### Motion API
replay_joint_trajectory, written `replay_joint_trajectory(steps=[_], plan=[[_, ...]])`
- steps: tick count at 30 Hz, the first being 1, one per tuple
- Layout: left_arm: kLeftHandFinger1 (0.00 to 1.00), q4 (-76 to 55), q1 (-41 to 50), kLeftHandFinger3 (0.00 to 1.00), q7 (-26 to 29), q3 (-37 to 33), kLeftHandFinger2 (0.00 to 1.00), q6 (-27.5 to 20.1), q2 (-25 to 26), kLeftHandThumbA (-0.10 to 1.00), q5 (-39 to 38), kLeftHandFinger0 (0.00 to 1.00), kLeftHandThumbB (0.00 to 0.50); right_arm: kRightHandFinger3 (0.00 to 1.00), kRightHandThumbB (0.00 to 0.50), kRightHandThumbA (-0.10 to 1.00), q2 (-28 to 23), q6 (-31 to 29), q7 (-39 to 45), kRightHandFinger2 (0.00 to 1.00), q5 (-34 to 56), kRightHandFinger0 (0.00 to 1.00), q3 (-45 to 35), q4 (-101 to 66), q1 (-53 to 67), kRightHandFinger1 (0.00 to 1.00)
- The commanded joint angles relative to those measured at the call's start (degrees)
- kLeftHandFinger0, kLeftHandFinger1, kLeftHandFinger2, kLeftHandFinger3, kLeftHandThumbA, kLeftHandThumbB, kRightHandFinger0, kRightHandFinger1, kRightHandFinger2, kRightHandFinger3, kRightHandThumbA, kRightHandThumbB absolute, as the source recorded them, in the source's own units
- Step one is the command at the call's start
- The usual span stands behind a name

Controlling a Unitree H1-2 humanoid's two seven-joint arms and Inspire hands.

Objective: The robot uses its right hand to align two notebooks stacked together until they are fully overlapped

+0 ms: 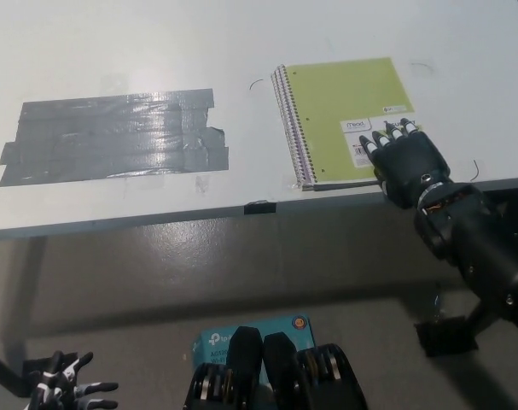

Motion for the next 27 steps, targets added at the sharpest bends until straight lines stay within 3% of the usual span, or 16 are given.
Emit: replay_joint_trajectory(steps=[1, 14, 18, 27], plan=[[0.61, -1.09, 0.79, 1.00, -1.15, -0.29, 0.69, -1.92, 0.42, 1.00, -0.05, 0.41, 0.500, 1.00, 0.500, 1.00, 0.60, 2.17, 6.61, 1.00, -1.06, 1.00, 1.37, 1.11, 2.15, 1.00], [0.63, -1.10, 0.46, 1.00, -1.05, -0.63, 0.70, -1.42, 0.80, 1.00, 0.20, 0.43, 0.500, 1.00, 0.500, 1.00, 1.39, 2.52, 6.60, 1.00, -1.07, 1.00, 1.06, -0.33, 2.11, 1.00], [0.60, -1.07, 0.20, 1.00, -1.21, -0.67, 0.69, -1.18, 0.91, 1.00, -0.01, 0.37, 0.500, 1.00, 0.500, 1.00, 0.82, 1.96, 6.44, 1.00, -0.56, 1.00, 0.56, -0.37, 1.88, 1.00], [0.59, -1.87, 0.68, 1.00, -0.74, -0.90, 0.68, -0.22, 0.90, 1.00, 0.35, 0.37, 0.500, 1.00, 0.500, 1.00, 0.51, 2.73, 7.26, 1.00, -0.59, 1.00, 0.29, -2.33, 3.02, 1.00]])
